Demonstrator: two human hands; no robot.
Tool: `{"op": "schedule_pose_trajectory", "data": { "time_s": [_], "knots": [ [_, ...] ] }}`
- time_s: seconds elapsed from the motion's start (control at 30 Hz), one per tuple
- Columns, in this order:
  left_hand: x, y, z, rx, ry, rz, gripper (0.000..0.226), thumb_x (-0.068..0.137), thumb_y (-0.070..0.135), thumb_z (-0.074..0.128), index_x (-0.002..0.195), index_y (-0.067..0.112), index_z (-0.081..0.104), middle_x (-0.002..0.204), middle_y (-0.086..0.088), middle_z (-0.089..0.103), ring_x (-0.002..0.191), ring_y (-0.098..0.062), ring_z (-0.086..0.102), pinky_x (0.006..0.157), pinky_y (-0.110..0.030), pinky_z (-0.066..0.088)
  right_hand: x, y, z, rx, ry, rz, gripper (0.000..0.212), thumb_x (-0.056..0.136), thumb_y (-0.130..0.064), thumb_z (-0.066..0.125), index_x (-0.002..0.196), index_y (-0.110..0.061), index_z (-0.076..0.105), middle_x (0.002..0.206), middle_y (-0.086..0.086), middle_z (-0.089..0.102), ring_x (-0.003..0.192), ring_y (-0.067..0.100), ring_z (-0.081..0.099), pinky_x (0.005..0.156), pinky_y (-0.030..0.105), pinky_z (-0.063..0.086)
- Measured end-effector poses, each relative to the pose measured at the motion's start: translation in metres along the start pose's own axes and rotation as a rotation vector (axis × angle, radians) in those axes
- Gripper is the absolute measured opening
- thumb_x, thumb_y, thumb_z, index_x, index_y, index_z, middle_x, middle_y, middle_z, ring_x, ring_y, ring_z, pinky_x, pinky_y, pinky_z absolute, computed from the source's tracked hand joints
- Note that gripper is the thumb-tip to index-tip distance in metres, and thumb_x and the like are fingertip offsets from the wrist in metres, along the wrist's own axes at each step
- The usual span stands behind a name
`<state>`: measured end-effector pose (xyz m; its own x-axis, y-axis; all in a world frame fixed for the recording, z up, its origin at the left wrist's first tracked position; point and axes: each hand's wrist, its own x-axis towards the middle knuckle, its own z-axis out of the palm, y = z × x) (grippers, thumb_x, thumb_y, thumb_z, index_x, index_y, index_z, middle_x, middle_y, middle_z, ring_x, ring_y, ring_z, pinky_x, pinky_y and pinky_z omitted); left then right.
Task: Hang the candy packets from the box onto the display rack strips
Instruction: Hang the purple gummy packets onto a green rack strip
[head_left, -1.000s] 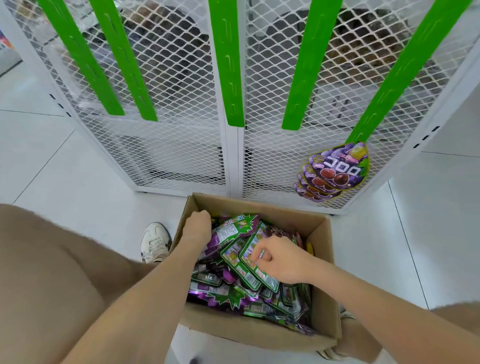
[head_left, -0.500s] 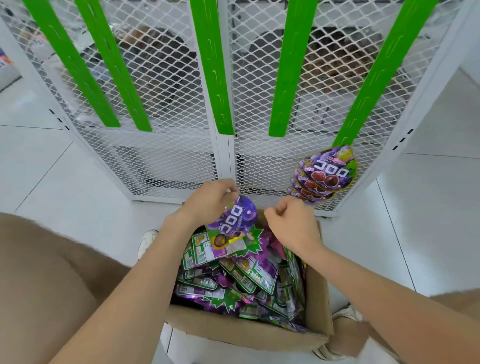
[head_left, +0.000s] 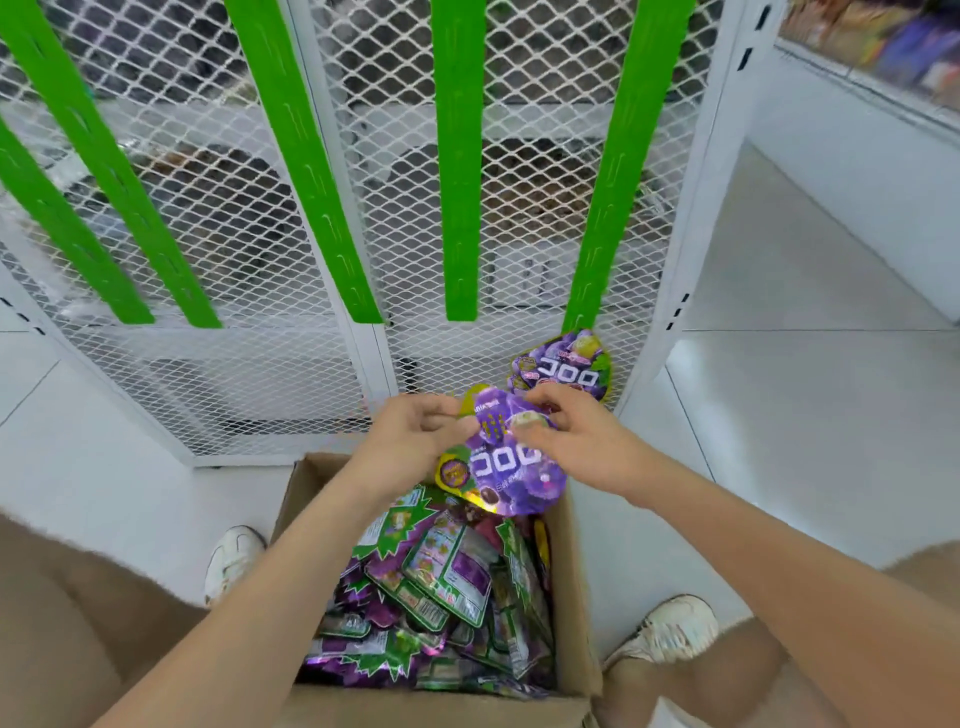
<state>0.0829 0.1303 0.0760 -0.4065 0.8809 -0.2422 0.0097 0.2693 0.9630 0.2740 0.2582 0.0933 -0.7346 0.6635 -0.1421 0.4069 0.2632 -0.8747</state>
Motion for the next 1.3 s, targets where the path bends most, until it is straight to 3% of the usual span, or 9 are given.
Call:
{"op": "schedule_pose_trajectory", "data": {
  "time_s": [0.17, 0.23, 0.3, 0.4, 0.5, 0.6, 0.93, 1.2, 1.3],
  "knots": [
    [0.026, 0.03, 0.04, 0.048, -0.081, 0.071, 0.003, 0.1, 0.018, 0.072, 0.099, 0.016, 0.075, 0.101, -0.01, 0.08, 0.089, -0.016, 0.072, 0.089, -0.038, 0.058, 0.006, 0.002, -0.05, -0.055, 0.018, -0.059, 0.026, 0.102, -0.022, 0.066, 0.091, 0.002, 0.067, 0.08, 0.026, 0.064, 0.067, 0.028, 0.053, 0.066, 0.044, 0.044],
    [0.045, 0.044, 0.055, 0.122, -0.058, 0.133, 0.007, 0.102, 0.015, 0.07, 0.109, 0.016, 0.072, 0.112, -0.009, 0.076, 0.1, -0.016, 0.07, 0.097, -0.029, 0.055, 0.014, 0.007, -0.07, 0.027, 0.08, -0.005, 0.03, 0.102, -0.025, 0.066, 0.093, 0.003, 0.07, 0.088, 0.031, 0.067, 0.072, 0.022, 0.054, 0.069, 0.038, 0.044],
    [0.066, 0.062, 0.072, 0.212, -0.02, 0.202, 0.022, 0.102, 0.009, 0.068, 0.123, 0.016, 0.066, 0.122, -0.001, 0.07, 0.107, -0.013, 0.067, 0.089, -0.015, 0.052, 0.027, 0.009, -0.086, 0.079, 0.166, 0.027, 0.034, 0.099, -0.032, 0.067, 0.094, 0.001, 0.071, 0.091, 0.034, 0.068, 0.074, 0.018, 0.054, 0.07, 0.036, 0.043],
    [0.097, 0.084, 0.096, 0.256, 0.022, 0.281, 0.053, 0.093, 0.011, 0.073, 0.143, 0.018, 0.057, 0.139, 0.004, 0.065, 0.126, -0.014, 0.062, 0.106, -0.029, 0.05, 0.046, 0.008, -0.105, 0.032, 0.302, 0.025, 0.036, 0.099, -0.037, 0.065, 0.078, -0.008, 0.065, 0.068, 0.018, 0.053, 0.061, 0.017, 0.043, 0.059, 0.031, 0.037],
    [0.114, 0.098, 0.111, 0.126, 0.024, 0.237, 0.048, 0.089, 0.012, 0.071, 0.134, 0.023, 0.063, 0.126, 0.005, 0.072, 0.116, -0.013, 0.067, 0.104, -0.039, 0.054, 0.061, 0.004, -0.109, 0.084, 0.418, 0.02, 0.031, 0.091, -0.047, 0.063, 0.087, -0.018, 0.073, 0.083, 0.02, 0.07, 0.073, 0.04, 0.065, 0.069, 0.048, 0.057],
    [0.123, 0.104, 0.118, 0.011, 0.009, 0.203, 0.022, 0.093, 0.015, 0.067, 0.115, 0.017, 0.069, 0.106, -0.002, 0.073, 0.093, -0.014, 0.068, 0.088, -0.033, 0.051, 0.069, 0.003, -0.103, 0.124, 0.486, 0.034, 0.024, 0.085, -0.047, 0.064, 0.088, -0.026, 0.076, 0.084, 0.013, 0.075, 0.089, 0.038, 0.072, 0.082, 0.057, 0.06],
    [0.122, 0.093, 0.11, -0.104, -0.015, 0.121, 0.022, 0.096, 0.03, 0.064, 0.092, 0.01, 0.07, 0.111, -0.031, 0.071, 0.102, -0.042, 0.072, 0.107, -0.062, 0.05, 0.065, -0.004, -0.087, 0.044, 0.704, 0.074, 0.055, 0.086, -0.059, 0.072, 0.057, -0.013, 0.063, 0.053, 0.004, 0.058, 0.059, 0.027, 0.054, 0.062, 0.037, 0.047],
    [0.118, 0.095, 0.107, -0.123, -0.057, 0.098, 0.025, 0.101, 0.02, 0.063, 0.077, 0.023, 0.069, 0.091, -0.009, 0.068, 0.095, -0.027, 0.064, 0.106, -0.057, 0.049, 0.06, -0.001, -0.078, -0.093, 0.699, 0.008, 0.057, 0.094, -0.046, 0.067, 0.053, -0.012, 0.049, 0.043, -0.005, 0.044, 0.05, 0.012, 0.044, 0.049, 0.022, 0.032],
    [0.118, 0.096, 0.105, -0.107, -0.046, 0.098, 0.026, 0.103, 0.019, 0.062, 0.079, 0.022, 0.07, 0.087, -0.004, 0.068, 0.09, -0.024, 0.061, 0.092, -0.044, 0.047, 0.058, 0.004, -0.073, -0.106, 0.681, 0.013, 0.055, 0.098, -0.04, 0.064, 0.055, -0.012, 0.046, 0.044, -0.004, 0.042, 0.05, 0.013, 0.042, 0.05, 0.025, 0.031]
  ]
}}
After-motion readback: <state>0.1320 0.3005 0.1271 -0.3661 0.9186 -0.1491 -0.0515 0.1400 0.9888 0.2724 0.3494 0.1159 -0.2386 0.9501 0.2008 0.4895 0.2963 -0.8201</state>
